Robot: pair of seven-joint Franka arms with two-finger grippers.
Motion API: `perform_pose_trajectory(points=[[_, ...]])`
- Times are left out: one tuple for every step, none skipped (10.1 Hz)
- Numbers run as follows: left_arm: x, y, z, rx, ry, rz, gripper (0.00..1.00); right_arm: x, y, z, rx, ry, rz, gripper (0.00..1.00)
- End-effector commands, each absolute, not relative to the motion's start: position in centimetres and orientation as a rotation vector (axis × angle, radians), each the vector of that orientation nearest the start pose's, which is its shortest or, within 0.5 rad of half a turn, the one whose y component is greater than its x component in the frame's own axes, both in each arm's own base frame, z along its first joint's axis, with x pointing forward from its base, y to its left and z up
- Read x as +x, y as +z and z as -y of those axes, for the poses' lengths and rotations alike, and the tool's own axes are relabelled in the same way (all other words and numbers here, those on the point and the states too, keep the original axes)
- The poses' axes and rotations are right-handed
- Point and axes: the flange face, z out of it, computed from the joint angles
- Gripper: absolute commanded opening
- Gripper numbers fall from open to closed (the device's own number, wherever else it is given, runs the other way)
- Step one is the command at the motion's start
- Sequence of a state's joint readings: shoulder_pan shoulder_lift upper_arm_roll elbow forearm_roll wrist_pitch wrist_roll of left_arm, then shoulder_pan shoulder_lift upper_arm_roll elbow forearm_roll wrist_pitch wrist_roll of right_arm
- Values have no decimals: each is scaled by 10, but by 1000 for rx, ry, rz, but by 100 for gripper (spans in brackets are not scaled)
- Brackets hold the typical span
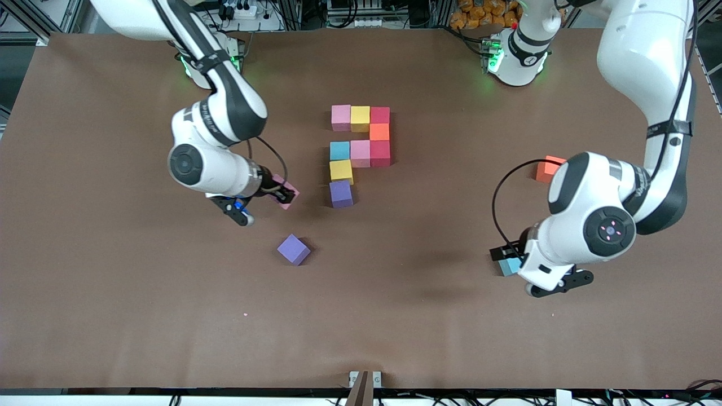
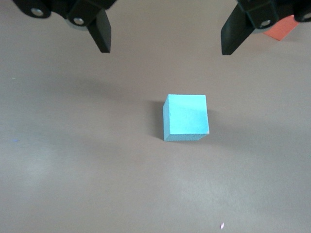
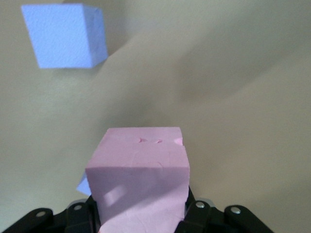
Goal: Form number 2 with 11 blocks
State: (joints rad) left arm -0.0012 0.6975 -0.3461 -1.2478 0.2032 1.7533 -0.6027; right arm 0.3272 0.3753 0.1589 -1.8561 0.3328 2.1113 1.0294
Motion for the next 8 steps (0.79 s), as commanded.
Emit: perform_pose_trajectory(points=[[700,332,146,-3032,231,439,100,547,306,-352,-2665,445,-1212,17],[701,321,129,-3028,240,464,100,547,302,-370,-2642,451,-1263,17],[699,306,128,-3035,238,465,100,543,298,-392,-2617,451,-1311,17],[698,298,126,-3035,229,461,100,539,292,-412,-2579,442,-1377,17],[698,290,125,-3023,233,452,100,536,290,-427,-2552,436,-1418,17],[700,282,125,-3030,235,460,100,534,289,-437,-2530,440,-1454,17],[702,276,120,-3035,233,494,100,532,292,-449,-2489,445,-1522,17],[703,268,115,-3040,247,515,100,533,292,-461,-2439,454,-1599,17]])
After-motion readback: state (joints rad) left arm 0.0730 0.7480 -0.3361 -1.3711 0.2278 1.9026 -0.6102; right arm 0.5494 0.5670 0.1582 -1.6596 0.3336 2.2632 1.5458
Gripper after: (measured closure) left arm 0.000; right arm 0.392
